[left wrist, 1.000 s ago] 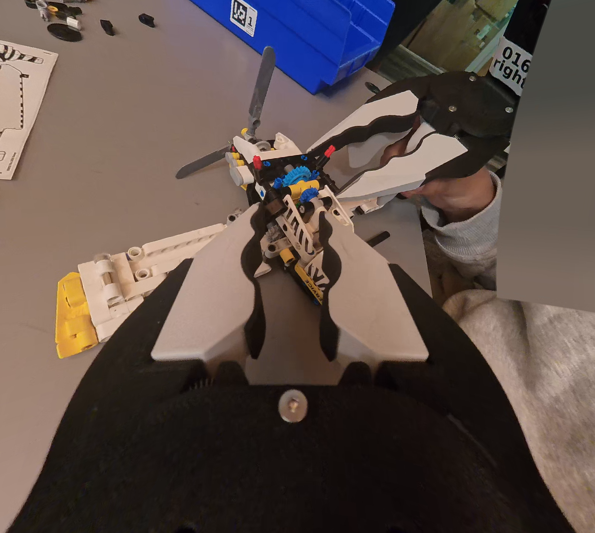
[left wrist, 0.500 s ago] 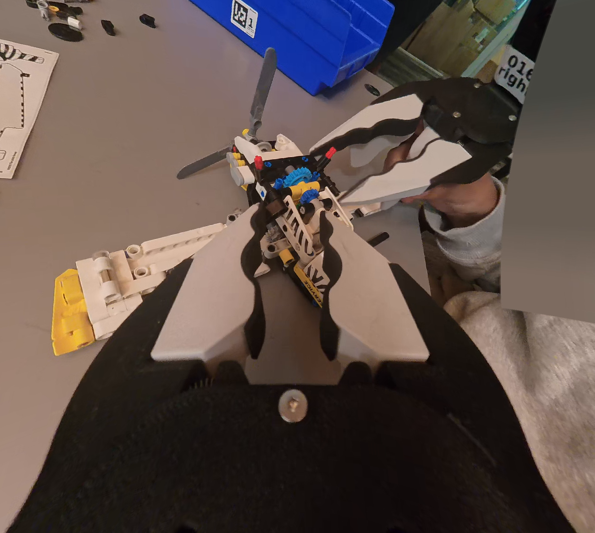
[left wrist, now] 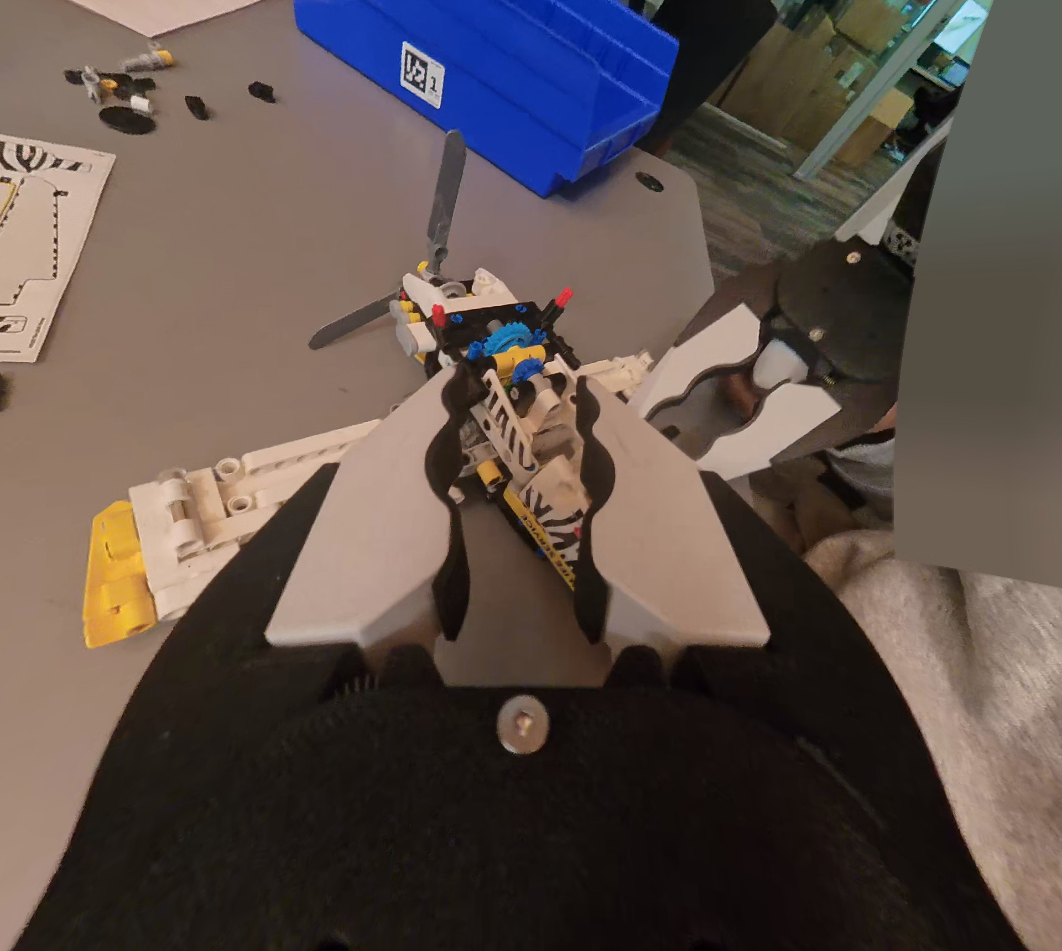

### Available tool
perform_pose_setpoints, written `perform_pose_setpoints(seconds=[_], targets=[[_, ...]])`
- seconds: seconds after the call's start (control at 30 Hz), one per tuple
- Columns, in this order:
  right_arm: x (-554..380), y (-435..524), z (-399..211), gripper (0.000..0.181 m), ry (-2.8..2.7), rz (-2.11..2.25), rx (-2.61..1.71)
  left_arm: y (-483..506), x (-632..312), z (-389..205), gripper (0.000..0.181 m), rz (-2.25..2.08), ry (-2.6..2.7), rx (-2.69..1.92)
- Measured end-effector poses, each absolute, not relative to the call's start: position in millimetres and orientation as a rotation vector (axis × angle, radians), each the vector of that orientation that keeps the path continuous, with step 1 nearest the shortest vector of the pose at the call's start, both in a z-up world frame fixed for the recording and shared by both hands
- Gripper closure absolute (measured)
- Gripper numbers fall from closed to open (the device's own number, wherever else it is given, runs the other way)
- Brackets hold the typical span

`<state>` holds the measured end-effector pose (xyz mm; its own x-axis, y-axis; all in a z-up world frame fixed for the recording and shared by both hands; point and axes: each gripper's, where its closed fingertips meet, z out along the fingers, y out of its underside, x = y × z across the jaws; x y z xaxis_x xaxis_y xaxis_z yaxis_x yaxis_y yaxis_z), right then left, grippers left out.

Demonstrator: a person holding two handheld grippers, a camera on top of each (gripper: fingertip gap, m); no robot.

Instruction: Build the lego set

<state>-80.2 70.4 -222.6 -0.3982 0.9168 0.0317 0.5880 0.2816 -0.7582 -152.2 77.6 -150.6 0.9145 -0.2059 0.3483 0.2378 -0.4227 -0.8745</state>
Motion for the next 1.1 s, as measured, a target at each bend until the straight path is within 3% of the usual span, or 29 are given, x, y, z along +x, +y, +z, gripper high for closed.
perform_pose_setpoints(seconds=[0.17,0.23,0.57,0.77,1.0,1.1], targets=[[-86,66,-222,0.161,-2.093,0.869,-1.294,77,-143,-147,0.146,-0.487,0.026,-1.93],[-89,66,-223,0.175,-2.096,0.852,-1.293,77,-142,-150,0.145,-0.474,0.036,-1.948],[-95,88,-166,0.176,-1.767,0.99,-1.171,75,-141,-143,0.145,-0.473,0.038,-1.923],[-97,85,-140,0.176,-1.665,1.017,-1.042,69,-97,-121,0.14,-0.789,0.115,-1.81],[-101,86,-136,0.177,-1.626,0.792,-0.899,76,-100,-123,0.158,-0.903,-0.032,-1.778],[-102,86,-135,0.176,-1.609,0.619,-0.78,75,-101,-120,0.155,-1.065,-0.106,-1.713]])
